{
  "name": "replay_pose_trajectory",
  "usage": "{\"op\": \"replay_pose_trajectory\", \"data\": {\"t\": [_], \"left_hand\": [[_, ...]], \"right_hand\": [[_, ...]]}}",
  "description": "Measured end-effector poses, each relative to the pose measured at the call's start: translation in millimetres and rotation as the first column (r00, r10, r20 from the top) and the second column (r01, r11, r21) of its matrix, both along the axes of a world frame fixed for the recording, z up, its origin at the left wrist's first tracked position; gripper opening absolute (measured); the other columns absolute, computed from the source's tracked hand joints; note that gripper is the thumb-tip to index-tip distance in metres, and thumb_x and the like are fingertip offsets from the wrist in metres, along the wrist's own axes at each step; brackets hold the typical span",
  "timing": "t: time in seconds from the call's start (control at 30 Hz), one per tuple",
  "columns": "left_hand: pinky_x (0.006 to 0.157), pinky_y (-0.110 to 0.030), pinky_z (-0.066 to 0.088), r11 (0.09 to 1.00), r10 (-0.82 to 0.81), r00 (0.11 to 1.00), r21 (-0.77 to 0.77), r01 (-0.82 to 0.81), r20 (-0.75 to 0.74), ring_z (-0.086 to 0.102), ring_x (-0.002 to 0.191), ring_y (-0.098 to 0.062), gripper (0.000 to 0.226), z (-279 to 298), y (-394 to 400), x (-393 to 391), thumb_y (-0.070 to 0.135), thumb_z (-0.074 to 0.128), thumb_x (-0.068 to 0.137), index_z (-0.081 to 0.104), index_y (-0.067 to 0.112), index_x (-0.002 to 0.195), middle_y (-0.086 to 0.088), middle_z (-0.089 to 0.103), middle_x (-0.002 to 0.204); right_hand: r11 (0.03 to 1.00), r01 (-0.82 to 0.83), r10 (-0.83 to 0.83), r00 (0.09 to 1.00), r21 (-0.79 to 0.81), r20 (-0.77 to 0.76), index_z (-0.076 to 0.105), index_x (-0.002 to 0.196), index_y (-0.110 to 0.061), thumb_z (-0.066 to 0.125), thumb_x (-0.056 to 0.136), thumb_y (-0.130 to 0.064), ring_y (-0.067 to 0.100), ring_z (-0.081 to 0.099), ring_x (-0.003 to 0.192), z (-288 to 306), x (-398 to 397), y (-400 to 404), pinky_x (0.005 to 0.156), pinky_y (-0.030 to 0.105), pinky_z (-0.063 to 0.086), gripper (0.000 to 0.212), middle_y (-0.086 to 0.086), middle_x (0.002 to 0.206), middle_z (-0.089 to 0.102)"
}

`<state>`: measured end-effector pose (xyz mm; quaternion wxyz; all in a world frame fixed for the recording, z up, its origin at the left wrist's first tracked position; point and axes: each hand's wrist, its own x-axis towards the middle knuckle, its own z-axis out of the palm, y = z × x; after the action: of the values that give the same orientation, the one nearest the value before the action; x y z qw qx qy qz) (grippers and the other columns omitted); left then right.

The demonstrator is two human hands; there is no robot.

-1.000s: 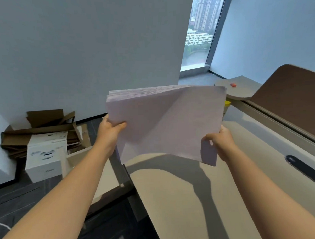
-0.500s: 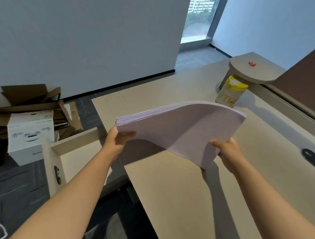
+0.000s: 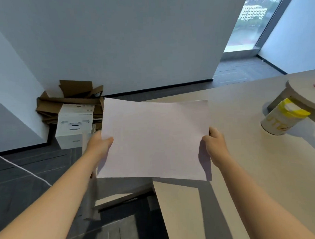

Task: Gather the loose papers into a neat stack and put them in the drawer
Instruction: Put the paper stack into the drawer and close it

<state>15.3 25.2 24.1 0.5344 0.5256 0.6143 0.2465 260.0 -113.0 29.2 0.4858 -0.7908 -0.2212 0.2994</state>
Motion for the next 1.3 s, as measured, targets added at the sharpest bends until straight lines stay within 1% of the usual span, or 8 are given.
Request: {"op": "replay_pose_trajectory", "data": {"t": [0.1,0.3,0.4,0.5,0.63,0.73,0.93,1.3], "left_hand": [[0.079,-0.03,0.039,0.99,0.093,0.995,-0.106,-0.089,0.031,0.053,0.083,-0.024,0.03,-1.3,16.6,-40.3,-0.008,0.039,0.087,0.051,0.009,0.109,-0.006,0.054,0.083],[0.081,-0.031,0.038,0.985,0.166,0.98,-0.018,-0.169,-0.114,0.05,0.095,-0.024,0.028,-5.7,39.3,-114.1,0.0,0.043,0.089,0.051,0.001,0.116,-0.014,0.057,0.112],[0.06,-0.027,0.035,0.978,0.209,0.961,0.063,-0.201,-0.182,0.047,0.071,-0.018,0.011,-5.9,41.2,-141.5,0.004,0.042,0.09,0.05,0.011,0.089,0.0,0.051,0.084],[0.052,-0.023,0.029,0.966,0.257,0.948,0.088,-0.245,-0.189,0.04,0.062,-0.009,0.025,-14.8,40.0,-163.0,0.002,0.042,0.089,0.043,0.019,0.071,0.003,0.044,0.072],[0.053,-0.023,0.028,0.967,0.253,0.943,0.084,-0.241,-0.217,0.042,0.065,-0.014,0.01,-29.9,32.3,-175.0,0.0,0.04,0.091,0.043,0.009,0.093,0.005,0.041,0.071],[0.053,-0.023,0.028,0.973,0.228,0.947,0.02,-0.229,-0.225,0.039,0.064,-0.012,0.02,-48.7,30.5,-168.5,0.002,0.039,0.092,0.042,0.013,0.075,0.005,0.04,0.071],[0.077,-0.032,0.034,0.976,0.182,0.967,-0.088,-0.2,-0.18,0.046,0.084,-0.021,0.01,-80.4,29.0,-123.7,0.002,0.038,0.092,0.04,0.01,0.098,-0.005,0.049,0.089],[0.088,-0.039,0.045,0.99,-0.013,0.96,-0.139,-0.028,-0.281,0.052,0.112,-0.037,0.029,-146.0,26.6,-48.3,0.009,0.036,0.094,0.041,0.002,0.122,-0.018,0.053,0.126]], "right_hand": [[0.996,-0.08,0.079,0.997,-0.03,-0.014,0.052,0.094,0.013,0.032,0.08,0.014,0.021,0.043,0.08,-5.7,-30.6,32.4,0.059,0.028,0.034,0.024,0.021,0.08,0.051],[0.962,-0.257,0.257,0.966,-0.098,-0.007,0.052,0.115,-0.002,0.038,0.086,0.007,0.026,0.053,0.097,-11.4,-95.9,88.7,0.078,0.033,0.043,0.034,0.008,0.101,0.056],[0.928,-0.327,0.335,0.942,-0.177,0.017,0.05,0.12,-0.004,0.041,0.087,0.003,0.029,0.054,0.108,-22.6,-119.1,104.6,0.086,0.036,0.045,0.035,0.013,0.111,0.057],[0.898,-0.341,0.382,0.918,-0.277,0.106,0.043,0.129,-0.003,0.046,0.091,-0.007,0.028,0.047,0.122,-32.3,-129.4,105.1,0.097,0.034,0.039,0.039,0.014,0.133,0.05],[0.857,-0.321,0.427,0.88,-0.404,0.207,0.046,0.129,-0.002,0.047,0.09,-0.01,0.032,0.044,0.126,-44.6,-121.8,99.9,0.1,0.034,0.037,0.039,0.018,0.134,0.049],[0.805,-0.331,0.496,0.831,-0.492,0.252,0.057,0.107,0.001,0.049,0.086,-0.007,0.033,0.052,0.106,-50.5,-116.3,91.0,0.081,0.03,0.038,0.023,0.016,0.104,0.055],[0.737,-0.377,0.61,0.729,-0.561,0.311,0.036,0.138,-0.005,0.049,0.091,-0.018,0.029,0.027,0.138,-61.0,-105.0,80.6,0.112,0.037,0.025,0.05,0.013,0.151,0.029],[0.726,-0.359,0.673,0.548,-0.587,0.497,0.026,0.143,-0.023,0.034,0.096,-0.031,0.022,0.009,0.145,-88.4,-84.1,70.1,0.117,0.036,0.009,0.049,0.003,0.156,0.019]]}}
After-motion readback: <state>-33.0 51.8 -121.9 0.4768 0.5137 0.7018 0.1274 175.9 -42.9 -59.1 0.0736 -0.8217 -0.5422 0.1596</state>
